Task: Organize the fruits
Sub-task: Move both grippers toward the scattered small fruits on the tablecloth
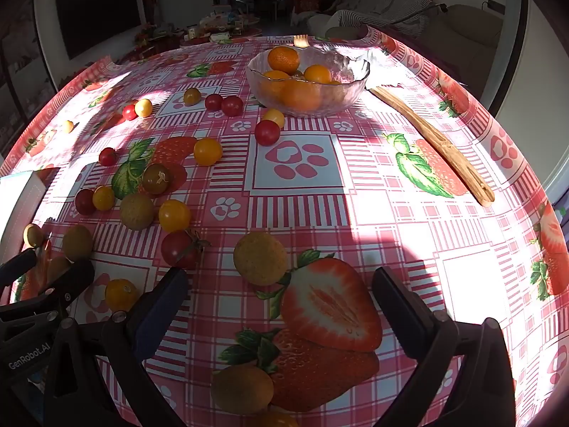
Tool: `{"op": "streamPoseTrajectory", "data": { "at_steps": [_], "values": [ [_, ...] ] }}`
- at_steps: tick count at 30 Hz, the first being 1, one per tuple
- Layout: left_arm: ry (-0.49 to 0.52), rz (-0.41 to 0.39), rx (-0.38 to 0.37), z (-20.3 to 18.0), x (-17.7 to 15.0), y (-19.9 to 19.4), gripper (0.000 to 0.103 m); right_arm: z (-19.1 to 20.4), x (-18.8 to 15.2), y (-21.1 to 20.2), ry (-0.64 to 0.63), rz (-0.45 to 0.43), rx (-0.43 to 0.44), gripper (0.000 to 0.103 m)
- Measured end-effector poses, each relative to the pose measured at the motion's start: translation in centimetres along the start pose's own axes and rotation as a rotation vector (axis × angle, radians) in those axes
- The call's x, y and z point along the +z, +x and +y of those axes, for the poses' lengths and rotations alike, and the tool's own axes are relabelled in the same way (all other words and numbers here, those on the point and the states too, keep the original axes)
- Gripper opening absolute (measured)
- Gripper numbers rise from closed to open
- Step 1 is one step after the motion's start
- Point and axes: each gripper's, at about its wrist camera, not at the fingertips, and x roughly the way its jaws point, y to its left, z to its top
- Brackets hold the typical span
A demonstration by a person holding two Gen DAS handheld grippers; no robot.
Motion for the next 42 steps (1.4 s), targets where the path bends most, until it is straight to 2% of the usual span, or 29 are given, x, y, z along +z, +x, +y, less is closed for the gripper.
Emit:
{"op": "streamPoseTrajectory", "data": {
  "at_steps": [5, 17, 20, 23, 28, 31, 36, 42],
  "values": [
    [0.002, -0.003, 0.002, 0.0, 0.0, 0.0, 0.103, 0.0, 0.0, 0.0, 0.0, 0.0, -0.001, 0.103],
    [0.033, 0.074, -0.01, 0.3, 0.6, 0.2, 0.103, 0.1, 0.3, 0.0, -0.01, 0.025, 0.006, 0.103],
    [0.015, 0.044, 0.001, 1.0, 0.3, -0.8, 0.103, -0.3, 0.5, -0.1, -0.002, 0.042, 0.026, 0.103],
    [-0.012, 0.013, -0.035, 1.9, 0.1, -2.1, 0.103, -0.9, 0.5, -1.1, 0.022, 0.038, 0.052, 0.103],
    [0.005, 0.043, -0.064, 2.4, -0.6, -3.6, 0.103, -0.7, -0.2, -2.7, 0.023, 0.037, 0.088, 0.103],
    [0.003, 0.041, -0.058, 2.7, -1.6, -4.8, 0.103, -0.1, -1.1, -3.4, -0.012, 0.053, 0.098, 0.103],
    [-0.018, 0.075, -0.096, 3.2, -3.3, -5.9, 0.103, 0.2, -2.1, -4.7, -0.036, 0.087, 0.118, 0.103],
    [-0.037, 0.067, -0.022, 4.0, -5.0, -6.9, 0.103, -0.5, -3.3, -5.6, 0.001, 0.099, 0.109, 0.103]
  ]
}}
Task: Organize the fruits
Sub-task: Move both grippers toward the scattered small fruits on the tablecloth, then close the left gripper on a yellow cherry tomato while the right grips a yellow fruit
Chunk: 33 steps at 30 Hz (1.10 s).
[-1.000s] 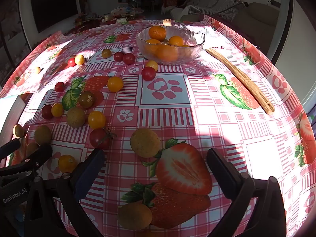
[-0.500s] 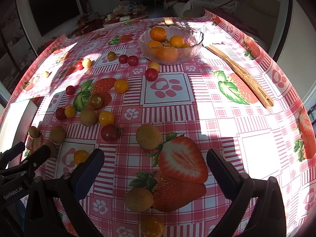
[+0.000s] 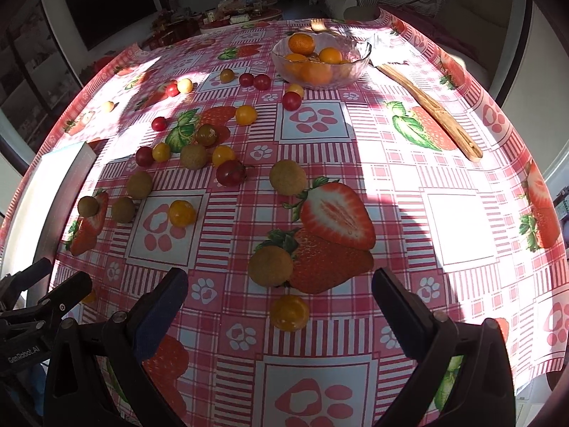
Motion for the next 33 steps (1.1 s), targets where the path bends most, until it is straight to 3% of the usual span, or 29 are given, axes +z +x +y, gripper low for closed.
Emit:
{"op": "streamPoseTrajectory", "data": {
  "at_steps": [16, 33],
  "values": [
    [0.03, 0.026, 0.036, -0.3, -1.4, 0.0, 0.103, -0.8, -1.6, -0.3, 0.015, 0.026, 0.006, 0.103],
    [0.012, 0.016, 0.028, 0.1, -1.9, -0.7, 0.103, -1.2, -2.3, -0.8, 0.024, 0.022, 0.008, 0.103]
  ]
}}
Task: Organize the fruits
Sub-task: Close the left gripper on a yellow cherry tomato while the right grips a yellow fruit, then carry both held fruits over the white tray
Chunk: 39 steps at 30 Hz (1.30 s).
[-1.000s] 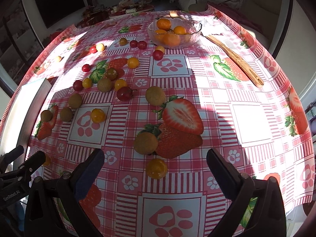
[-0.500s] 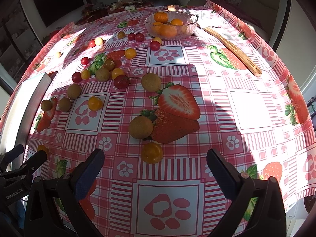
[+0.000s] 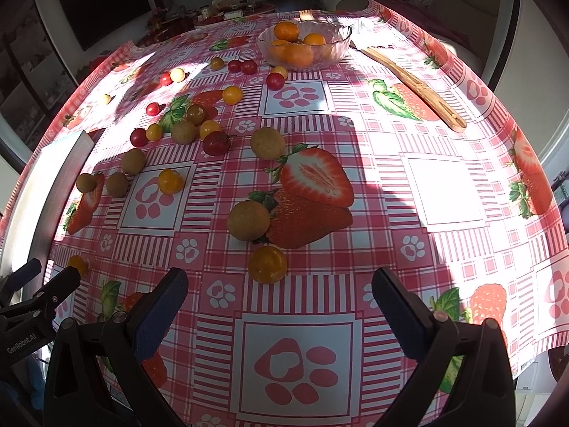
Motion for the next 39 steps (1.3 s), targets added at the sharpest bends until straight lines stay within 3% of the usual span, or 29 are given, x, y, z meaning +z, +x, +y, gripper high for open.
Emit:
{"op": "streamPoseTrajectory", "data": {
  "at_steps": [16, 22, 25, 31, 34, 36, 37, 39],
  "values": [
    [0.086, 0.02, 0.011, -3.1, -0.1, 1.9, 0.103, -1.2, -0.7, 0.0, 0.012, -0.007, -0.011, 0.103],
    [0.05, 0.022, -0.024, -2.7, 0.0, 2.4, 0.103, -0.3, -0.3, 0.5, -0.026, -0.016, -0.025, 0.103],
    [0.052, 0.024, -0.023, -2.7, 0.0, 2.4, 0.103, 0.4, -0.2, 1.0, -0.053, -0.013, -0.032, 0.1],
    [0.05, 0.045, -0.027, -3.0, 0.1, 2.4, 0.101, 1.6, -0.3, 1.2, -0.114, -0.022, -0.072, 0.083],
    [0.056, 0.008, -0.036, -2.9, -0.1, 1.5, 0.071, 2.1, -0.2, 0.8, -0.136, -0.039, -0.068, 0.058],
    [0.064, -0.002, -0.043, -2.8, 0.0, 1.1, 0.033, 2.3, -0.2, 0.7, -0.147, -0.043, -0.06, 0.029],
    [0.062, -0.007, -0.046, -2.6, 0.0, 1.0, 0.022, 2.3, -0.1, 0.7, -0.144, -0.04, -0.049, 0.025],
    [0.037, -0.008, -0.079, -2.0, 0.0, 0.8, 0.021, 2.2, 0.0, 0.6, -0.128, -0.037, -0.021, 0.025]
  ]
}}
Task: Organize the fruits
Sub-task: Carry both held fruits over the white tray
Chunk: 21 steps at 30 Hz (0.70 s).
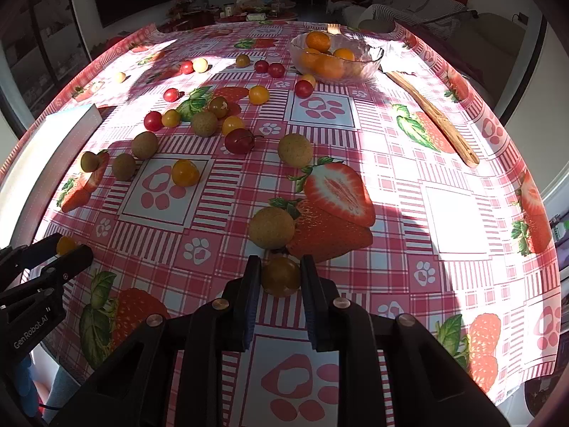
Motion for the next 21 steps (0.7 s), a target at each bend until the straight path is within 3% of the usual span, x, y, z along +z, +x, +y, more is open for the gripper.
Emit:
{"op": "streamPoseTrajectory", "data": {
  "at_steps": [3, 9, 21],
  "values": [
    [-0.042, -0.007, -0.052, 0.7, 0.0, -0.5, 0.021, -0.4, 0.0, -0.4, 0.042, 0.003, 0.068, 0.025],
    [-0.033, -0.05, -0.074, 1.4, 0.4, -3.0, 0.021, 0.2, 0.5, -1.8, 0.052, -0.013, 0.14, 0.025],
    [-0.126, -0.115, 0.016, 9.5, 2.0, -6.6, 0.021, 6.7, 4.3, -2.9, -0.039, -0.013, 0.272, 0.025]
  ]
}}
